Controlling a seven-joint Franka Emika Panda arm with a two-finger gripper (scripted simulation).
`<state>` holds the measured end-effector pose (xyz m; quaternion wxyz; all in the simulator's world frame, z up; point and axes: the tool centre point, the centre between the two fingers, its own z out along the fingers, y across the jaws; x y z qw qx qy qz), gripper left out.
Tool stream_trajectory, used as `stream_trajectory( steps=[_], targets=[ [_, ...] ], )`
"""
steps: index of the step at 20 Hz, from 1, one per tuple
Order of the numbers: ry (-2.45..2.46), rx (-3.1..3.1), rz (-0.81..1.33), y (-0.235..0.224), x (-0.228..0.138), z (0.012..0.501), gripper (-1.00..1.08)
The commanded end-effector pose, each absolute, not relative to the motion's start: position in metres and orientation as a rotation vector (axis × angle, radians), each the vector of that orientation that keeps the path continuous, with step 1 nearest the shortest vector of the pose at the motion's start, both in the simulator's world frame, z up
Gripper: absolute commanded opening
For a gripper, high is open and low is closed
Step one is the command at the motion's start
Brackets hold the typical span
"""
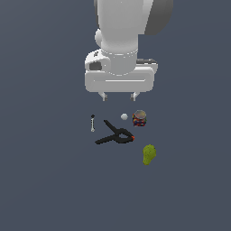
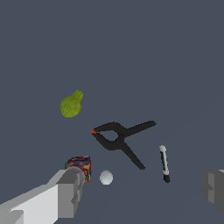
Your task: Pick up a designated object from a clutter of objects.
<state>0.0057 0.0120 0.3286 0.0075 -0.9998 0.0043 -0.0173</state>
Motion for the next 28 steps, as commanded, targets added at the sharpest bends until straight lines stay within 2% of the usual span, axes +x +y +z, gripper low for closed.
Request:
stream_trajectory(
  steps=[1,10,19,28],
  targets=[
    [0.013,-3.126,-0.054,0.012,0.006,0.329,1.00],
    [0.119,-3.106,-0.097,-0.015,0.016,0.335,1.00],
    [0.159,-3.106,-0.090,-0.009,0.021,0.327,1.00],
    [0.315,-3.097,-0.074,0.012,0.039,0.300,1.00]
  ],
)
